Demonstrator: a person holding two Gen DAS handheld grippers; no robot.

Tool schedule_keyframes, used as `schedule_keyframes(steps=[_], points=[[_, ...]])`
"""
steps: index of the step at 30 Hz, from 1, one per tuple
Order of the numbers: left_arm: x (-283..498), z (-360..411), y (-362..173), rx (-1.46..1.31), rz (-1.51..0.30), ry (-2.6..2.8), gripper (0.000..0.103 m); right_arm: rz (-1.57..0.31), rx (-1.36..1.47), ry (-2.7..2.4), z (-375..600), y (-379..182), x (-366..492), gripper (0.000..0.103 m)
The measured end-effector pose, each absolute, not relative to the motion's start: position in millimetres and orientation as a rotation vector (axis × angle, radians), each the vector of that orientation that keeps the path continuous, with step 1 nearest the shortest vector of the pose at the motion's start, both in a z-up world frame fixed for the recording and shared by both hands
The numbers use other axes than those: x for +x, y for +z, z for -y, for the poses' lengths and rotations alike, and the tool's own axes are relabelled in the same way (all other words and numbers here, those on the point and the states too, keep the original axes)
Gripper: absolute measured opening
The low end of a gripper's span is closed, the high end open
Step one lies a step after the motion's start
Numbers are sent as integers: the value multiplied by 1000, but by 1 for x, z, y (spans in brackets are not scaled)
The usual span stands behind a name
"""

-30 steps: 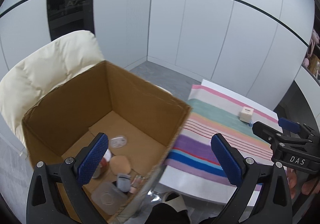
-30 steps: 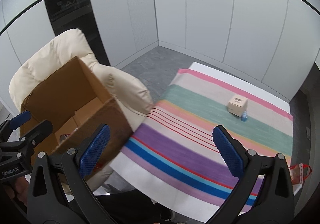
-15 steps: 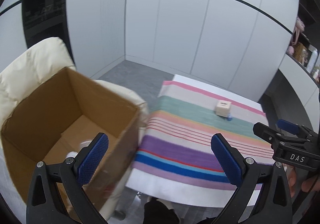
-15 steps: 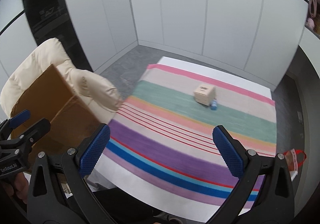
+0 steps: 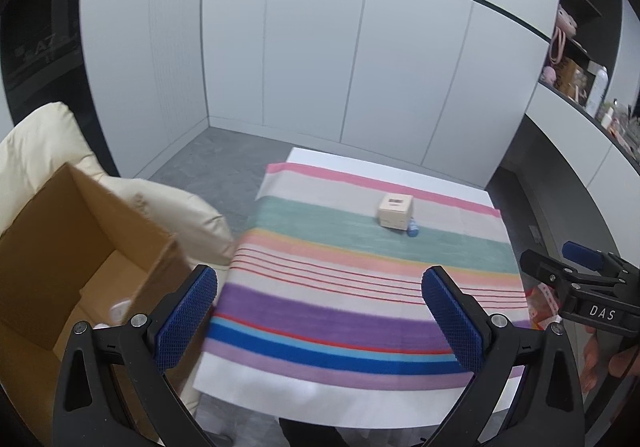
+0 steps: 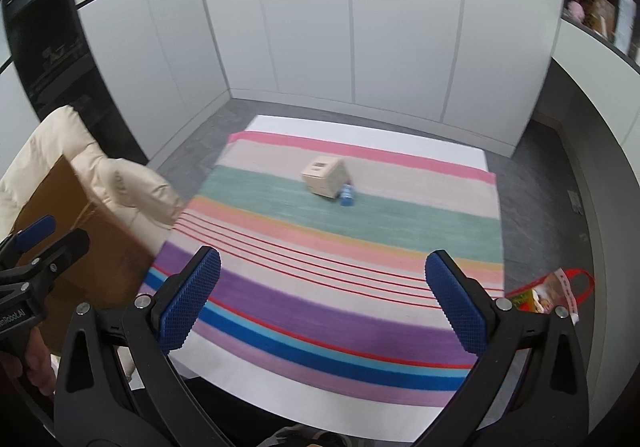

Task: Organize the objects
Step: 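Withdraw both open tools from the box back over the table, then grasp the beige paper box with the left tool while the right tool grasps the pink-capped bottle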

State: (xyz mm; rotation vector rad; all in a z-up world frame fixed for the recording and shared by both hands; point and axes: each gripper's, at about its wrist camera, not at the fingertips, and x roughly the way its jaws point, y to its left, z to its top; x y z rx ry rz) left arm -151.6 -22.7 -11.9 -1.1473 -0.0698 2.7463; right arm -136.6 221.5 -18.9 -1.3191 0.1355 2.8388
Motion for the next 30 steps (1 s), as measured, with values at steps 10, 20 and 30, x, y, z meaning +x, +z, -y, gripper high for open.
schedule_keyframes(steps=[10,20,30], points=[[-167,-29,-29,-1156,-18,2658,102,-175,-1332,2746,-276,-37,-134,103],[-212,-73,-62,-1194,-121,2573,102,-84,-1377,2679,-300,-81,-163,103],[-280,-120,-113,-1236,-115,2503,102,-71,-1434,2684,-317,-142,-212,103]])
